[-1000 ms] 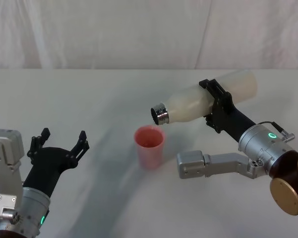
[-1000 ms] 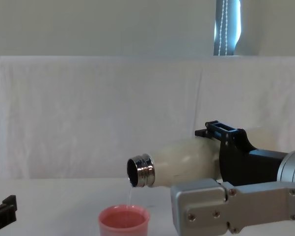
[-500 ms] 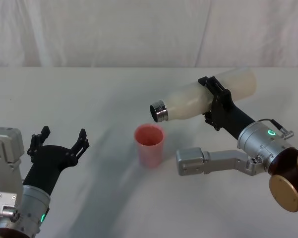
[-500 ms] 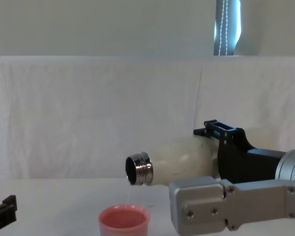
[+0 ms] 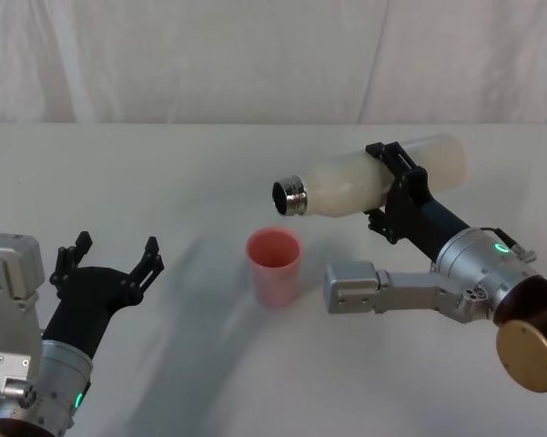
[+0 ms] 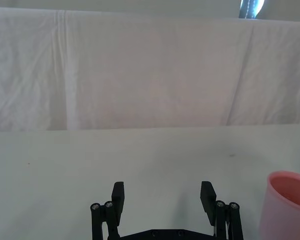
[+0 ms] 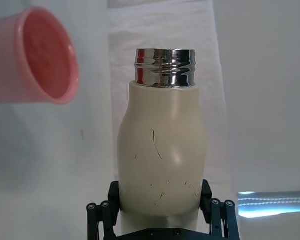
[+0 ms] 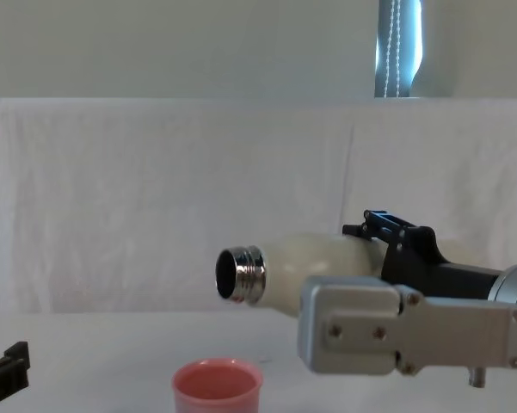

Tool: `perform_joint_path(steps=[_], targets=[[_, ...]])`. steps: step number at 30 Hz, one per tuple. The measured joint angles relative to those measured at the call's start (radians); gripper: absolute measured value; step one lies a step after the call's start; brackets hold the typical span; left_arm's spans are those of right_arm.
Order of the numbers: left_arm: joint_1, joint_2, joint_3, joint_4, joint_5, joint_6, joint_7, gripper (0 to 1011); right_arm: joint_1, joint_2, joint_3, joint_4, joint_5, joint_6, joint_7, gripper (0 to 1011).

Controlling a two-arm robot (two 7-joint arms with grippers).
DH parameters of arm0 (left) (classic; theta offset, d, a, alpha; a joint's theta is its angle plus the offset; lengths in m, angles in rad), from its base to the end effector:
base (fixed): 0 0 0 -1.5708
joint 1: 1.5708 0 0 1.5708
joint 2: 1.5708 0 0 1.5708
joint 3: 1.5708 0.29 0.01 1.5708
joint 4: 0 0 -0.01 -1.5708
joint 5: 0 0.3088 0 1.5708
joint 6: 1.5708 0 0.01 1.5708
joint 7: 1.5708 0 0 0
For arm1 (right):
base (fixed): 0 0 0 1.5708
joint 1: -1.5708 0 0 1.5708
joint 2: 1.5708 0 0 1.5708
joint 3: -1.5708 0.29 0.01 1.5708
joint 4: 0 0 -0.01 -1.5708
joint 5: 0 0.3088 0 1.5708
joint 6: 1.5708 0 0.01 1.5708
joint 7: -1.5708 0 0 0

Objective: Grasp the thermos with one hand and pour water into the cup lid.

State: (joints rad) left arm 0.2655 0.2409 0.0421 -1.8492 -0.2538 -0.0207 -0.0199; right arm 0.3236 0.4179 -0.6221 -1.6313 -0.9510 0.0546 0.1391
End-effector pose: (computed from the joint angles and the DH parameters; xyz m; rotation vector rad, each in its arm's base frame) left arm 0.2529 0.0375 -0.2853 -0.0380 0.0141 1.4461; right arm 0.3600 0.0607 -0.2320 -0.7827 -1.3025 -0.7816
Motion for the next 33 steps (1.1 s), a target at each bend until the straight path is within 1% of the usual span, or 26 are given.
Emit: perform_joint_path(steps=[3, 12, 13, 16, 24, 28, 32, 33], targets=[[0.0, 0.0, 0.0, 0.0, 0.0, 0.0, 0.0, 1001, -0.014, -0.012, 0.019, -0.006, 0.039, -0.007, -0.001, 960], [0.0, 0.0, 0.0, 0.0, 0.0, 0.0, 0.0, 1001, -0.036, -0.037, 0.06, -0.014, 0.117, -0.034, -0.021, 960], [0.0, 0.0, 0.0, 0.0, 0.0, 0.0, 0.0, 1001, -0.036, -0.037, 0.06, -0.014, 0.117, -0.034, -0.021, 960], [0.0, 0.0, 0.0, 0.0, 0.0, 0.0, 0.0, 1001, -0.046, -0.048, 0.079, -0.019, 0.151, -0.04, -0.025, 960], [0.0, 0.0, 0.0, 0.0, 0.0, 0.0, 0.0, 1001, -0.064, -0.071, 0.117, -0.03, 0.221, -0.047, -0.017, 960], [0.0, 0.0, 0.0, 0.0, 0.0, 0.0, 0.0, 1001, -0.069, -0.079, 0.129, -0.033, 0.245, -0.048, -0.012, 960], [0.0, 0.0, 0.0, 0.0, 0.0, 0.0, 0.0, 1001, -0.081, -0.093, 0.153, -0.039, 0.289, -0.049, -0.008, 960], [0.0, 0.0, 0.0, 0.0, 0.0, 0.0, 0.0, 1001, -0.081, -0.093, 0.153, -0.039, 0.289, -0.049, -0.008, 960]])
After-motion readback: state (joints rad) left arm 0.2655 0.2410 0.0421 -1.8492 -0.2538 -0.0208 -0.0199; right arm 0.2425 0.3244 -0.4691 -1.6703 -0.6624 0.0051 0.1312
